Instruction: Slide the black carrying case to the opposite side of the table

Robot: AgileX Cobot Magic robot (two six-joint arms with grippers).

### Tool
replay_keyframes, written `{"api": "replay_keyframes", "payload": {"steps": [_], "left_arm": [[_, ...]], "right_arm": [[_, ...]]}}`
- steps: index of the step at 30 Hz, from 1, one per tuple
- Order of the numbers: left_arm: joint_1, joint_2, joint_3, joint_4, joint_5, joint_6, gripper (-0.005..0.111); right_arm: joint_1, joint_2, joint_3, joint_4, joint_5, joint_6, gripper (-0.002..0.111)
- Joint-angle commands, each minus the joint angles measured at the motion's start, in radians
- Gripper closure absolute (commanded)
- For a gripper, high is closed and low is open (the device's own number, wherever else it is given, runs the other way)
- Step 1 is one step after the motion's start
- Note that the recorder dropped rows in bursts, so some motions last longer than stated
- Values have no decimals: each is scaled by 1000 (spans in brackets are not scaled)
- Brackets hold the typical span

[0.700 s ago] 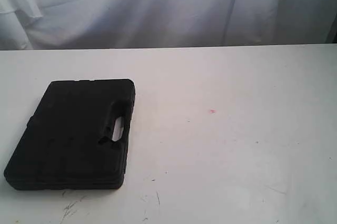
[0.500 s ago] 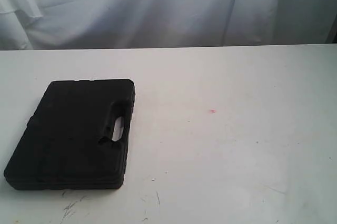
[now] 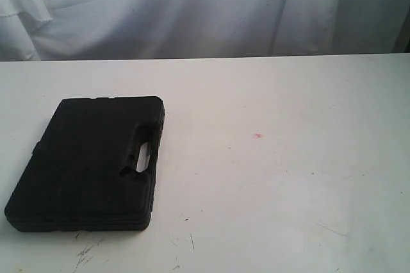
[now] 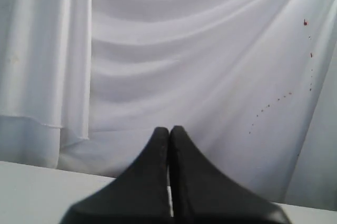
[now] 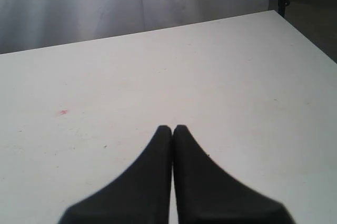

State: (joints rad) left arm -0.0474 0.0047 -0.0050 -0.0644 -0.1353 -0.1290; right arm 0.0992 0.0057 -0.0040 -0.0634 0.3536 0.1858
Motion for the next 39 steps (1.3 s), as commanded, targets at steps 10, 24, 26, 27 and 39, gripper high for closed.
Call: {"api": "replay_keyframes", "payload": {"steps": [10, 24, 26, 27, 39], "left_arm": [[-4, 294, -485, -8, 355, -55, 106], [-4, 898, -722, -8, 818, -46, 106], [-4, 958, -722, -8, 809, -46, 106], [-4, 978, -722, -8, 809, -46, 106], [-4, 1224, -779, -166, 871, 4, 107]], "right_arm": [[3, -6, 4, 2, -2, -1, 108], [3, -6, 4, 2, -2, 2, 108], [3, -6, 4, 2, -2, 2, 108], [3, -6, 4, 2, -2, 2, 108], [3, -6, 4, 2, -2, 2, 108]]}}
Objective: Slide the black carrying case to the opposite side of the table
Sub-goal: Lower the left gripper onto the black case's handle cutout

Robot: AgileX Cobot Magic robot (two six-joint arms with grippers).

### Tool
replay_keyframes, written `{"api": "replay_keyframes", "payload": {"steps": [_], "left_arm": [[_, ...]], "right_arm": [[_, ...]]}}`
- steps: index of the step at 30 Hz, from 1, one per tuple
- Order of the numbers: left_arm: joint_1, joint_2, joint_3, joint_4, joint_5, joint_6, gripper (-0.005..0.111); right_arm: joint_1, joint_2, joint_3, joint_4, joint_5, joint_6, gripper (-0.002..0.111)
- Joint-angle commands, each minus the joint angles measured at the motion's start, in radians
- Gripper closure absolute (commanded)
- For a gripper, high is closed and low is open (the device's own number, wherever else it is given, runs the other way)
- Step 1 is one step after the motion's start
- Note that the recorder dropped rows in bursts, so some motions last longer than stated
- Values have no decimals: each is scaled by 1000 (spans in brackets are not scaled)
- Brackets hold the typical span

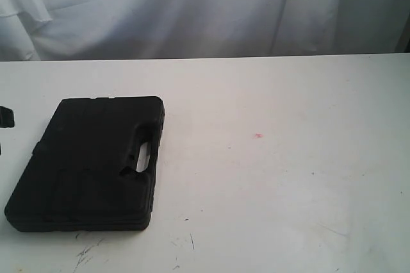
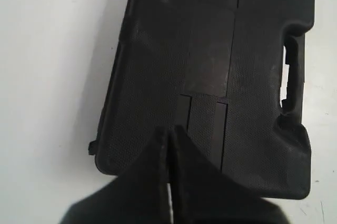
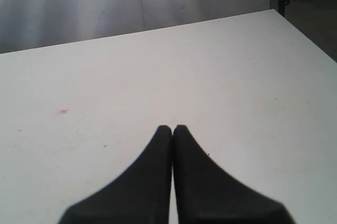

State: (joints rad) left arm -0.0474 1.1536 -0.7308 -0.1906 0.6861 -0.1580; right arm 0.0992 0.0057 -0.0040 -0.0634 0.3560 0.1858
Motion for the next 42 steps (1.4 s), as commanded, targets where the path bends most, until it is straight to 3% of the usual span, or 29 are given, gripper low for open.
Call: {"api": "replay_keyframes", "payload": {"steps": [1, 12, 29, 37, 42], "left_arm": [[-4, 104, -80, -40, 76, 33, 107], [-15, 315, -313, -36, 214, 25, 107], [-357, 588, -520, 75, 226, -186, 107], [-441, 706, -590, 87, 201, -244, 107], [-457, 762, -641, 97, 184, -272, 98]], "right_arm": [[3, -6, 4, 2, -4, 2, 108], [3, -6, 4, 2, -4, 2, 108], [3, -6, 4, 2, -4, 2, 108], [3, -6, 4, 2, -4, 2, 108], [3, -6, 4, 2, -4, 2, 108]]}}
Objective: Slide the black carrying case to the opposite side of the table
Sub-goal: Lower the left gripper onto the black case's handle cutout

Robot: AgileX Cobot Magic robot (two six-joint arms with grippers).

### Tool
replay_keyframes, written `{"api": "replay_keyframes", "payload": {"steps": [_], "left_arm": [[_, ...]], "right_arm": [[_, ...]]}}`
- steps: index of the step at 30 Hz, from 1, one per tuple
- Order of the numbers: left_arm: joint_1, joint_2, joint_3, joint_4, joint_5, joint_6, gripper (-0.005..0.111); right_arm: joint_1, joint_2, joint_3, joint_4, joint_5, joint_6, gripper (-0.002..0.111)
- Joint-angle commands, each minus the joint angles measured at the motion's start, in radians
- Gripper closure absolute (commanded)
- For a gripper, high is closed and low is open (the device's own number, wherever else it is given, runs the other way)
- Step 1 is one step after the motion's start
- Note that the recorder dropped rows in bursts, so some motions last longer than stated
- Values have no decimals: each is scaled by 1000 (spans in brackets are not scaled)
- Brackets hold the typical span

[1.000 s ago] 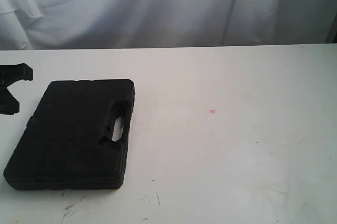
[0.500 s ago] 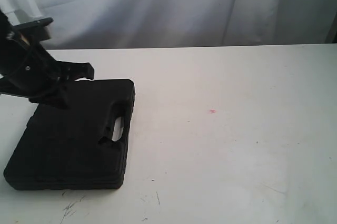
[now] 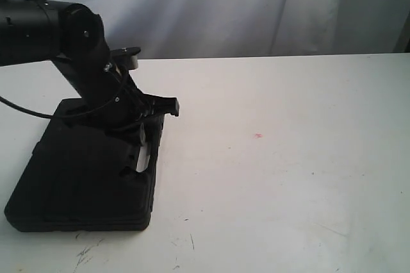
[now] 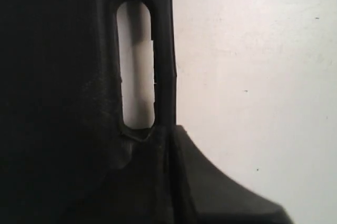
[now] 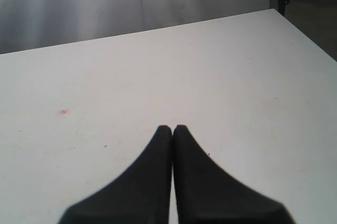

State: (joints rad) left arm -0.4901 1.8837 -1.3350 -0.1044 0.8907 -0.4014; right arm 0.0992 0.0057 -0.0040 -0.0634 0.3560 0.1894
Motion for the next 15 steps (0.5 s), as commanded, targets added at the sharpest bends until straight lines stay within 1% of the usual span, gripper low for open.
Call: {"api": "replay_keyframes", "payload": {"steps": [1, 6, 9, 15], "left_arm": [[-14, 44, -48, 11, -19, -34, 95], [-14, 92, -85, 15, -26, -36, 79], [-14, 125, -107, 31, -25, -44, 76], [-14, 176, -151, 96, -20, -97, 76]], "right_arm": [[3, -6, 4, 2, -4, -1, 108], [3, -6, 4, 2, -4, -1, 108], [3, -6, 4, 2, -4, -1, 108], [3, -6, 4, 2, -4, -1, 108]]}}
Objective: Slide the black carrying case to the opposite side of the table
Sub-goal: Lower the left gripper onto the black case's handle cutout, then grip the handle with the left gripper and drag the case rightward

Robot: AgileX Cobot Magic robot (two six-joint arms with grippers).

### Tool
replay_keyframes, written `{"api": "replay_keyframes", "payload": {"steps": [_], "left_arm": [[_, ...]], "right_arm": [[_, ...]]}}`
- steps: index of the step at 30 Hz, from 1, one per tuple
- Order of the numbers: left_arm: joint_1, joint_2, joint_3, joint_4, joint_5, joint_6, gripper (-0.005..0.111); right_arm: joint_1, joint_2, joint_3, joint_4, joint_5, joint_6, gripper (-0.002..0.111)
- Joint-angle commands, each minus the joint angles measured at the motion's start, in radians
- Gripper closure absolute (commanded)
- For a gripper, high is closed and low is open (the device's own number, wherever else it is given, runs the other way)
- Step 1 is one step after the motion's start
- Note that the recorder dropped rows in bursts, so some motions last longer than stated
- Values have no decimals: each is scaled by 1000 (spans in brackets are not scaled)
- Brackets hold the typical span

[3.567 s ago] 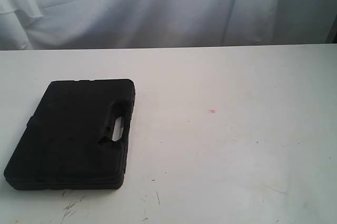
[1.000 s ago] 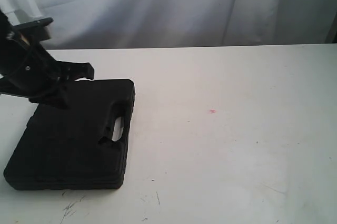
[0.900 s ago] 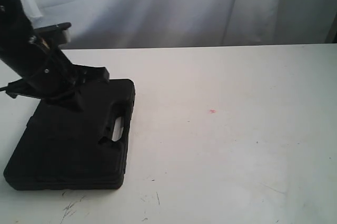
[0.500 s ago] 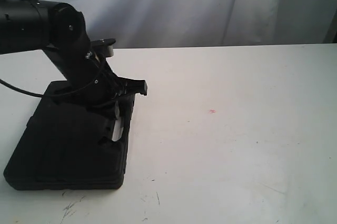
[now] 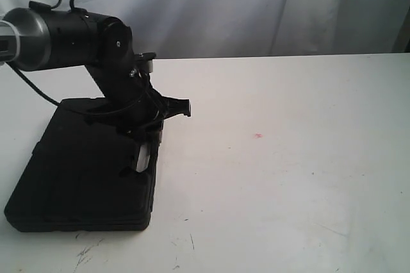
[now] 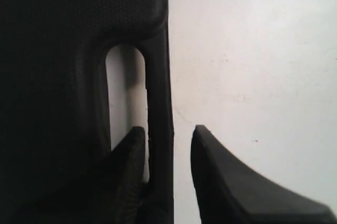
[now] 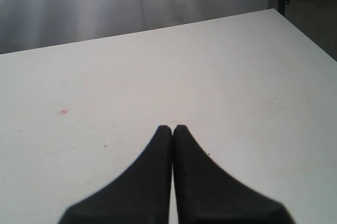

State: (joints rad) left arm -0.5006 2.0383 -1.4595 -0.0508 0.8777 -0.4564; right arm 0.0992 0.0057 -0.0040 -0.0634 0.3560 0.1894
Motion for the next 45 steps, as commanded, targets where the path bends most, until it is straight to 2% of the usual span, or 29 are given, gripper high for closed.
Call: {"api": "replay_keyframes", "payload": {"steps": [1, 17, 19, 21, 22, 24, 29, 34, 36, 45], "left_arm": [[-4, 27, -33, 42, -7, -42, 76], [-4, 140, -76, 42, -11, -44, 78], [-4, 142, -76, 42, -15, -44, 85], [-4, 140, -76, 34, -22, -44, 106], [-10, 138, -76, 28, -28, -47, 107], [-17, 138, -76, 20, -38, -72, 107], [-81, 138, -76, -69, -119, -84, 107], [-132, 138, -76, -97, -183, -123, 107], [-145, 146, -76, -150, -209, -123, 107], [-188, 154, -122, -199, -260, -125, 107]], "right_arm": [[3, -6, 4, 2, -4, -1, 108], [3, -6, 4, 2, -4, -1, 108], [3, -6, 4, 2, -4, -1, 108], [3, -6, 4, 2, -4, -1, 108], [3, -6, 4, 2, -4, -1, 108], [3, -6, 4, 2, -4, -1, 108], [3, -6, 4, 2, -4, -1, 108], [3, -6, 4, 2, -4, -1, 108], [3, -6, 4, 2, -4, -1, 108], [3, -6, 4, 2, -4, -1, 108]]}}
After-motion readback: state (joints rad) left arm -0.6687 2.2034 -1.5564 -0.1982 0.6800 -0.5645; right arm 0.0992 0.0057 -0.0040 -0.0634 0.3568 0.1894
